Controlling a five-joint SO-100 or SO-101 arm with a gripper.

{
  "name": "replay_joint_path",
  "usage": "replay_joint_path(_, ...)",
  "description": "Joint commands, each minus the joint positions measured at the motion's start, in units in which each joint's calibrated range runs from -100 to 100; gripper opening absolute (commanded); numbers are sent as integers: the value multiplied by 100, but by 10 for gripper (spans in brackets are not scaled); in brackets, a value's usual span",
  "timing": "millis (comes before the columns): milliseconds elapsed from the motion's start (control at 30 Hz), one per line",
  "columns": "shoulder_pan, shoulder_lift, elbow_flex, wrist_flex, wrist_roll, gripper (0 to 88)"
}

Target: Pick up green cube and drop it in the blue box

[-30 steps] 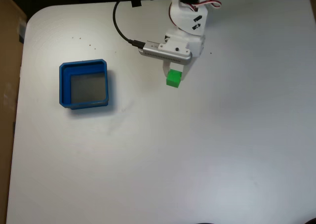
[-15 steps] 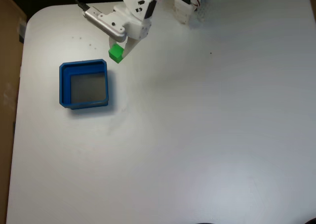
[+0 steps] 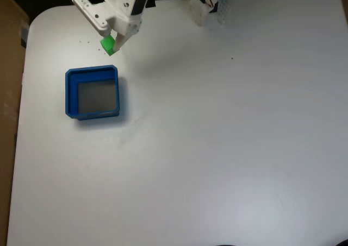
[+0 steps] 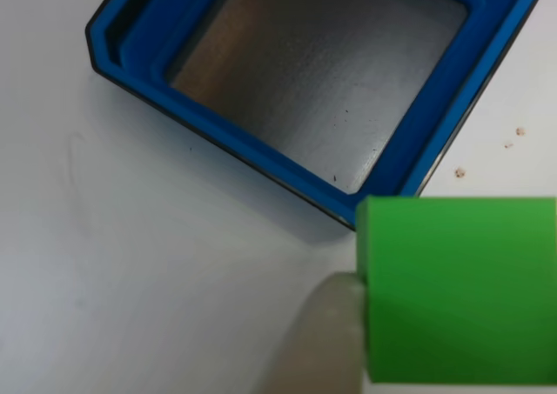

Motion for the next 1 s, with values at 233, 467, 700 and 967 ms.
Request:
replay_joint_path(233,49,168,-292,-62,-15,16)
replay_joint_path(467,49,1112,-735,-499,-10,16)
replay_joint_path(700,42,2249,-1973,-903,10,16)
replay_joint_path(967,35,3461,-3535,-903,-15,16)
